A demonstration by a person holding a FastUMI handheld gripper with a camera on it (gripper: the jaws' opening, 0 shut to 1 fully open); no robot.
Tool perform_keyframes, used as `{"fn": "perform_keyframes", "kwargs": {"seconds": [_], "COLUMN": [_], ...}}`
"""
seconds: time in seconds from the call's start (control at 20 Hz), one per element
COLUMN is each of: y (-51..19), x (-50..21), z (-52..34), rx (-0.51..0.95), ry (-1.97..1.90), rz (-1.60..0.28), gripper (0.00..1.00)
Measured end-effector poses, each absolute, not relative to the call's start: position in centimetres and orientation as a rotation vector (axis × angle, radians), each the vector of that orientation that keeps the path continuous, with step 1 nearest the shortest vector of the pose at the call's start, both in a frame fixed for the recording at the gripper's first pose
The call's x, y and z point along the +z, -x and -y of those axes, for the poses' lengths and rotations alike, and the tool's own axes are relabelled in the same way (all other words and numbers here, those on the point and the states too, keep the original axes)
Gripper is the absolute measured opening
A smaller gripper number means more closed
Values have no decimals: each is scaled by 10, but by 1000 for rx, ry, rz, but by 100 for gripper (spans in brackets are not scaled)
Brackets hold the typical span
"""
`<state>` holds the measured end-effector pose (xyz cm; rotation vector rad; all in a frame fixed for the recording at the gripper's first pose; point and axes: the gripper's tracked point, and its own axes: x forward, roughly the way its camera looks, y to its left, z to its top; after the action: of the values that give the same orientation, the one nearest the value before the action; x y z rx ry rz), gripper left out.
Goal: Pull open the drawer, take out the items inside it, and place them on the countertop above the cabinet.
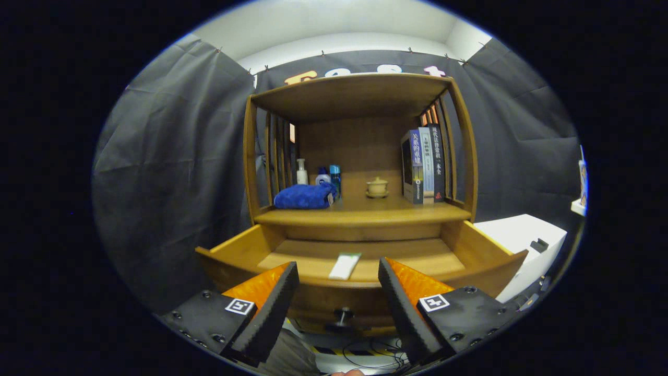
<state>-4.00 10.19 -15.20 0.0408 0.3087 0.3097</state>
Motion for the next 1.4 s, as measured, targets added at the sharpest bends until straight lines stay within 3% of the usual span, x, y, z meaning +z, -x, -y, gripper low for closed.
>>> {"fn": "perform_keyframes", "kwargs": {"seconds": [0.2, 0.4, 0.8, 1.2, 1.4], "y": [-28, -71, -46, -46, -52], "x": [-106, -139, -278, -321, -325], "z": [-96, -102, -139, -139, -130], "rx": [253, 210, 230, 169, 175], "ry": [-80, -93, -119, -60, -20], "rz": [-321, -517, -1141, -1295, -1322], "gripper": [98, 97, 96, 92, 62]}}
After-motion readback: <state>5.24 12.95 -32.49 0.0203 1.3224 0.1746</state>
